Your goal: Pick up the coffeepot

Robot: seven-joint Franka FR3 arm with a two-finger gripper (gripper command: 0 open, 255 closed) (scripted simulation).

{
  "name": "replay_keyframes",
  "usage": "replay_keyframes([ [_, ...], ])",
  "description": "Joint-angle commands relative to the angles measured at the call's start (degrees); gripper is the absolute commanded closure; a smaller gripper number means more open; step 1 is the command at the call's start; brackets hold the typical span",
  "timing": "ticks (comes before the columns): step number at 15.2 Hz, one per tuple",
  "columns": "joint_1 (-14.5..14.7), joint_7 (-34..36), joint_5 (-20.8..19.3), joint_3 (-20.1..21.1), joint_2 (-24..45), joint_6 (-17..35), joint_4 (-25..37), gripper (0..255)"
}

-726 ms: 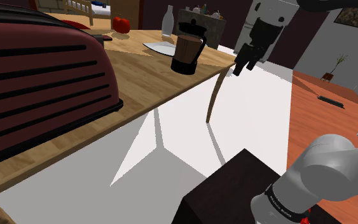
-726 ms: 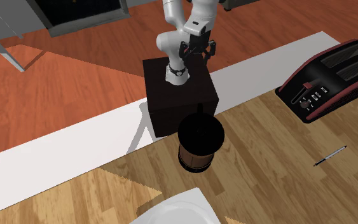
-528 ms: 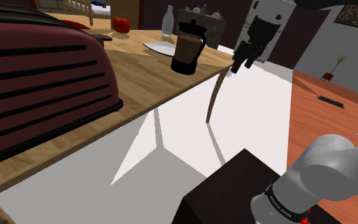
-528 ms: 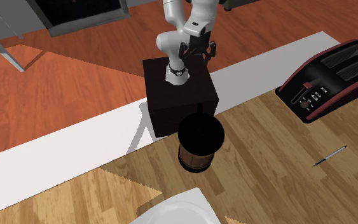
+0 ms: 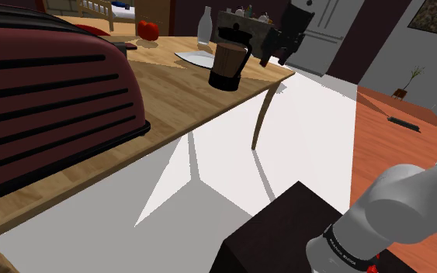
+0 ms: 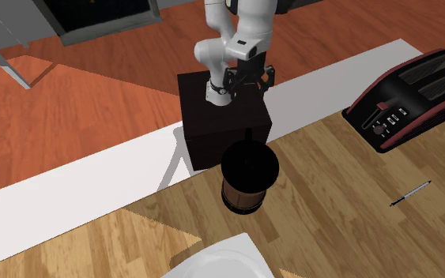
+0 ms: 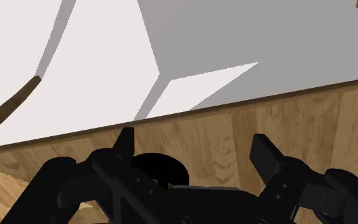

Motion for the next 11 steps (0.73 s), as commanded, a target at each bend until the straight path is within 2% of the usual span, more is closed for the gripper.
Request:
replay_keyframes([
  [1, -0.3, 0.5, 0.5, -0.3, 4.2, 1.3, 3.9, 0],
  [11, -1.9, 1.3, 3.9, -2.9, 23.8, 1.5, 28.0, 0],
])
